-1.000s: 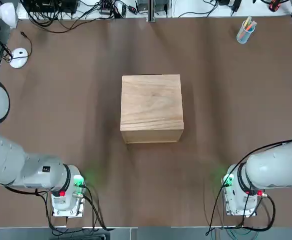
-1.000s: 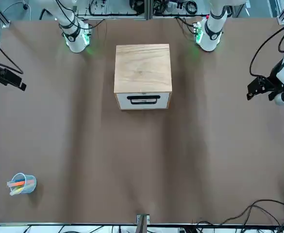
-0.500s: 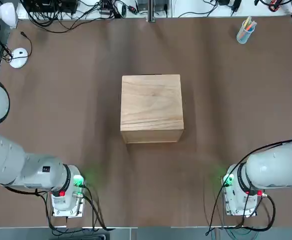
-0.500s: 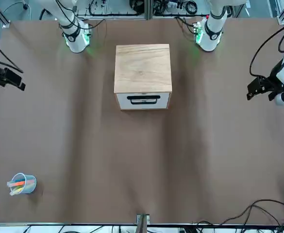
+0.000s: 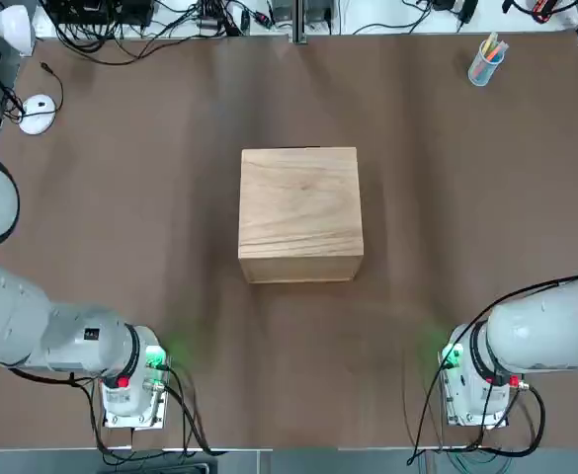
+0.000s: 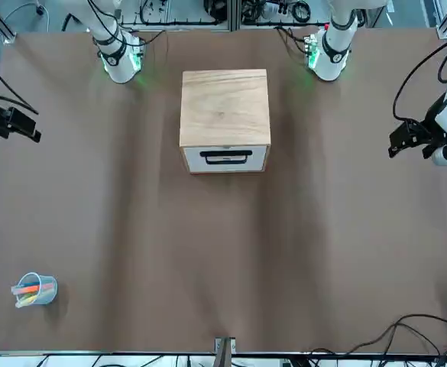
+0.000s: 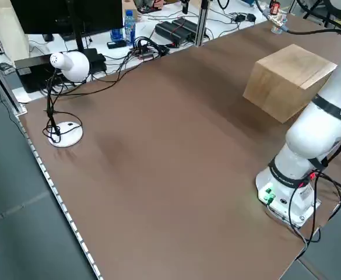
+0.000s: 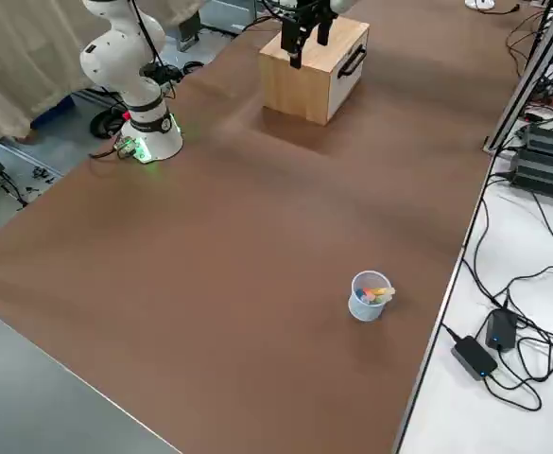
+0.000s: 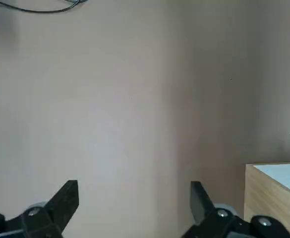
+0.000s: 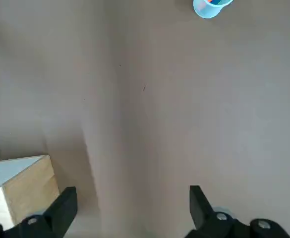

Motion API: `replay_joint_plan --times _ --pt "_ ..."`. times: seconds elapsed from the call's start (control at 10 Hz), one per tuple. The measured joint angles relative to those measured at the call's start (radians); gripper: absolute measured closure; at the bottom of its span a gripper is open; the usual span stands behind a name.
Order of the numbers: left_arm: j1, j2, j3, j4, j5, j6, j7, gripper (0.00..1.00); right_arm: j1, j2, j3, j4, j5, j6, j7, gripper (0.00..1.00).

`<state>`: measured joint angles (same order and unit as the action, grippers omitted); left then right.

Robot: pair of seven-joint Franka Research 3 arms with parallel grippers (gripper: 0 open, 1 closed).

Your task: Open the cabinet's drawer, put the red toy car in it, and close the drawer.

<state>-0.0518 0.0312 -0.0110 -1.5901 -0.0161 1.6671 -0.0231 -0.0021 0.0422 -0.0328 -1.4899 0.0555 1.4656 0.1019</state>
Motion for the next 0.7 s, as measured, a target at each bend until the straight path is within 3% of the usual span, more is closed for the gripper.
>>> replay_joint_plan --times 0.7 --pt "0.0 0.0 0.0 0.0 0.0 0.0 0.0 0.01 0.001 0.046 0.009 -0.001 0.0 -0.03 0.0 0.0"
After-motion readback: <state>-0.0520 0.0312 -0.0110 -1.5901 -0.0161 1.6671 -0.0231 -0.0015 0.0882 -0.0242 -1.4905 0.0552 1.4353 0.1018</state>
